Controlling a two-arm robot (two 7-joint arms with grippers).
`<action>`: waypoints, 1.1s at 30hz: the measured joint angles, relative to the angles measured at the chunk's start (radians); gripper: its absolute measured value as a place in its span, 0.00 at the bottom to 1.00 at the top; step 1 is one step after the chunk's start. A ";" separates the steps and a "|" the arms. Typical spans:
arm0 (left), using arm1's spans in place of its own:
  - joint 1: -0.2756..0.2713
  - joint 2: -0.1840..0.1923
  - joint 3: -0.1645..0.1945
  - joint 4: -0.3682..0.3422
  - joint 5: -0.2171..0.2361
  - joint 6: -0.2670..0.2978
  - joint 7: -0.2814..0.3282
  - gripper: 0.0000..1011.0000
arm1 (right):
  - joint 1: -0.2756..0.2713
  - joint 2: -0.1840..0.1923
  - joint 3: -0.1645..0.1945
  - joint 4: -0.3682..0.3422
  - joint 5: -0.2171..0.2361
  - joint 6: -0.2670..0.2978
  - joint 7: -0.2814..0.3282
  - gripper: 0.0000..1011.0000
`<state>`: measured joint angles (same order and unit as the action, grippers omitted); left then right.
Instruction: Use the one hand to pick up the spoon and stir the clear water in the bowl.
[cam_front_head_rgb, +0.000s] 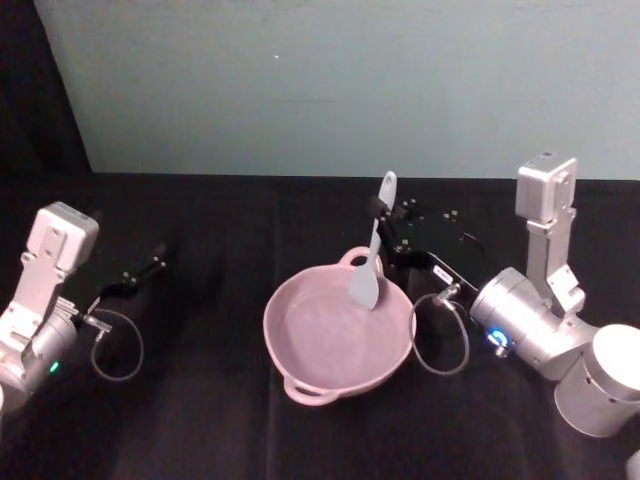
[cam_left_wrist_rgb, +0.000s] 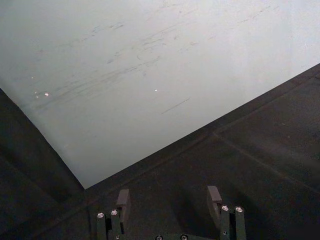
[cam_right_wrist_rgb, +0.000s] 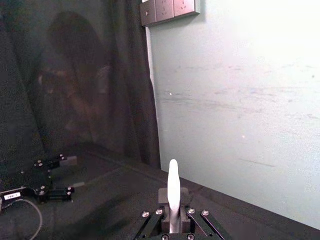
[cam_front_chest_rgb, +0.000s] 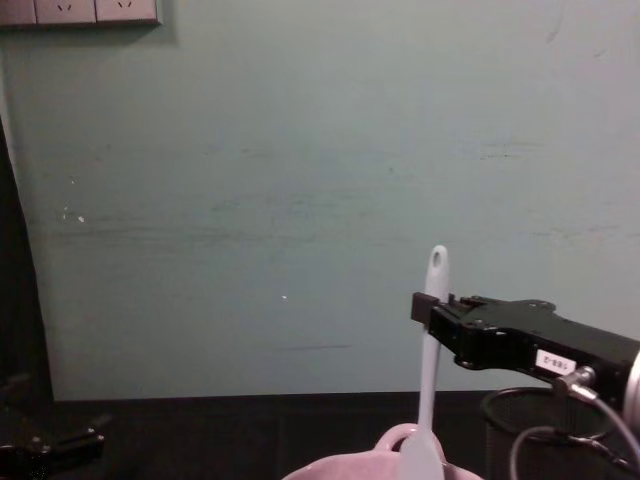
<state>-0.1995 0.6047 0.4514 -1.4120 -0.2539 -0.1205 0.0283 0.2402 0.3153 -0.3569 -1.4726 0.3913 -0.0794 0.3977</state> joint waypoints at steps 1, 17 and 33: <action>0.000 0.000 0.000 0.000 0.000 0.000 0.000 0.99 | -0.004 0.003 0.001 -0.005 -0.002 0.000 0.001 0.11; 0.000 0.000 0.000 0.000 0.000 0.000 0.000 0.99 | -0.086 0.058 -0.055 -0.149 -0.035 0.019 0.052 0.11; 0.000 0.000 0.000 0.000 0.000 0.000 0.000 0.99 | -0.022 -0.020 -0.087 -0.055 0.016 0.023 0.055 0.11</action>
<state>-0.1995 0.6046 0.4514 -1.4120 -0.2539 -0.1206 0.0283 0.2187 0.2956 -0.4439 -1.5276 0.4071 -0.0569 0.4522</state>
